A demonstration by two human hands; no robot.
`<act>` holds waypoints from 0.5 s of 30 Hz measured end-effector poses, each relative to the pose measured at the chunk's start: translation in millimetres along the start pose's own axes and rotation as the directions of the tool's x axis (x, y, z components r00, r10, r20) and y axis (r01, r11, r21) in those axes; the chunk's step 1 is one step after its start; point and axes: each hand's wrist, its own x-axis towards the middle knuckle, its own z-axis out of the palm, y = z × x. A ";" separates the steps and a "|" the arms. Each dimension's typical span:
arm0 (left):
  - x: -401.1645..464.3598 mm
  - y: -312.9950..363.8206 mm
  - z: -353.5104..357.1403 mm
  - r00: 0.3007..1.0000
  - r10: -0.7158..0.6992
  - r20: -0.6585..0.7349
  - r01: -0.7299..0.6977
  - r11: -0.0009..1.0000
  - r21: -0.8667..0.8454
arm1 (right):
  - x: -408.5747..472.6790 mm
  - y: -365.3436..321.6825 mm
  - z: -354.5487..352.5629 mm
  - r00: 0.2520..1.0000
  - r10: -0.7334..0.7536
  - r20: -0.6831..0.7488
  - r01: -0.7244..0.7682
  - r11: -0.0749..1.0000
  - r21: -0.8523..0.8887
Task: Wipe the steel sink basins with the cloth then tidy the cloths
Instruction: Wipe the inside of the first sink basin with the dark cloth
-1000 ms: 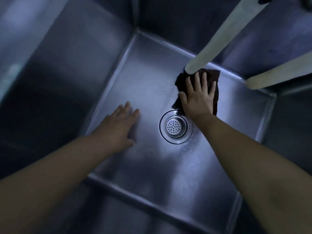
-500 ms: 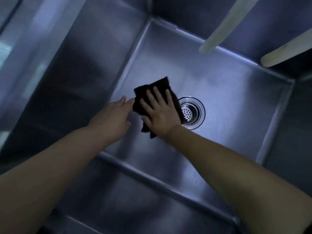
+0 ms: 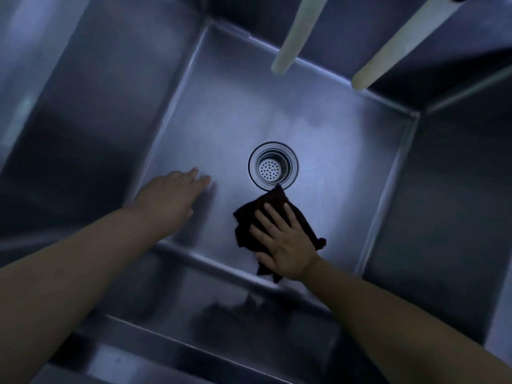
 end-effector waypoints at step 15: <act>38.8 32.4 7.3 0.976 0.052 0.213 -0.134 0.910 0.391 | 50.4 139.2 -32.4 0.921 0.383 -0.071 -0.389 0.916 -0.100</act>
